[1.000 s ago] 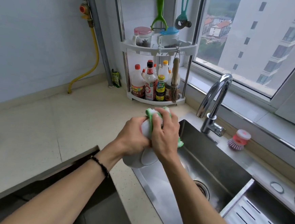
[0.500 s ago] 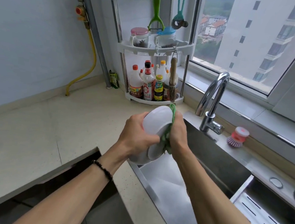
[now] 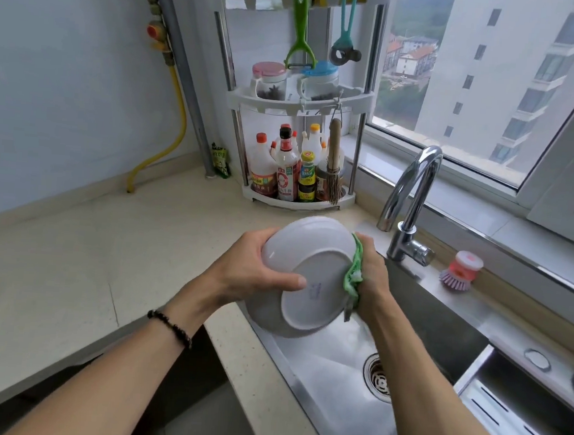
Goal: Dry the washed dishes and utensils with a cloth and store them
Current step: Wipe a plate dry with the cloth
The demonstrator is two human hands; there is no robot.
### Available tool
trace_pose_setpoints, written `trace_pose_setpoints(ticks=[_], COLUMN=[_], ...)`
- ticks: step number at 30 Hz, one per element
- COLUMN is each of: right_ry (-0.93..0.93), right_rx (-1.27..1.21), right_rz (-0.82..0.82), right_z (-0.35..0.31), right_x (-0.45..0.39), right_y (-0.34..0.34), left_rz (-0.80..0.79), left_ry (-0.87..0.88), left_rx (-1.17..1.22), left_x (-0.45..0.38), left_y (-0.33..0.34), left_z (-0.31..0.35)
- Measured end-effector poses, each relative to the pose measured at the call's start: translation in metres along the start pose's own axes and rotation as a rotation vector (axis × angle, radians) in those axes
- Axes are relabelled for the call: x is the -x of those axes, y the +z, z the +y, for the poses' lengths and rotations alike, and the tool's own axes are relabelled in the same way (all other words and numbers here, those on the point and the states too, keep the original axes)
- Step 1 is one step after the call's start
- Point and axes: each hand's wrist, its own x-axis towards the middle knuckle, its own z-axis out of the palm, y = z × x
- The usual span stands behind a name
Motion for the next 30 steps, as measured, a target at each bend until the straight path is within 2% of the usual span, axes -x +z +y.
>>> trace_pose_setpoints(ticks=[5,7,12,13,16,17,18,20,21,22,24,26,27,30], right_ry=[-0.358,-0.444,-0.599,-0.574,-0.214,-0.159,-0.194,-0.421,-0.504,-0.512,-0.361,-0.051,0.038,0.048], right_rx=[0.417,0.45,0.461,0.417,0.114,0.095,0.141,0.334,0.366,0.353,0.231,-0.02,-0.114,-0.098], right_rz=[-0.226,-0.205,-0.101,-0.076,-0.085,-0.087,-0.095,-0.123,-0.157,-0.187,-0.169,-0.129,-0.096,-0.024], right_z=[-0.026,-0.028,0.011,0.016,0.007,0.007,0.008,0.015,0.02,0.022,0.018,0.013,0.014,0.013], right_x=[0.012,0.014,0.029,0.028,0.02,0.017,0.018,0.027,0.03,0.031,0.029,0.026,0.023,0.015], right_y=[0.006,0.011,0.041,0.04,0.032,0.03,0.033,0.047,0.051,0.053,0.048,0.039,0.036,0.031], left_rz=[-0.06,-0.063,0.073,0.074,0.108,0.144,0.191,0.269,0.282,0.278,0.249,0.242,0.251,0.198], left_ry=[-0.048,-0.066,-0.047,-0.035,0.025,0.033,0.026,-0.011,-0.02,-0.014,0.038,0.083,0.101,0.062], left_rx=[-0.28,-0.321,-0.302,-0.302,-0.283,-0.253,-0.233,-0.248,-0.257,-0.255,-0.215,-0.12,-0.08,0.021], left_x=[-0.015,-0.018,-0.018,-0.016,-0.004,-0.002,-0.001,-0.003,-0.004,-0.003,-0.001,0.006,0.008,0.011], left_y=[0.008,0.009,0.012,0.013,0.015,0.017,0.019,0.023,0.023,0.022,0.016,0.012,0.01,0.004], left_z=[0.016,0.015,0.004,0.003,-0.003,-0.006,-0.009,-0.013,-0.014,-0.015,-0.014,-0.01,-0.01,-0.013])
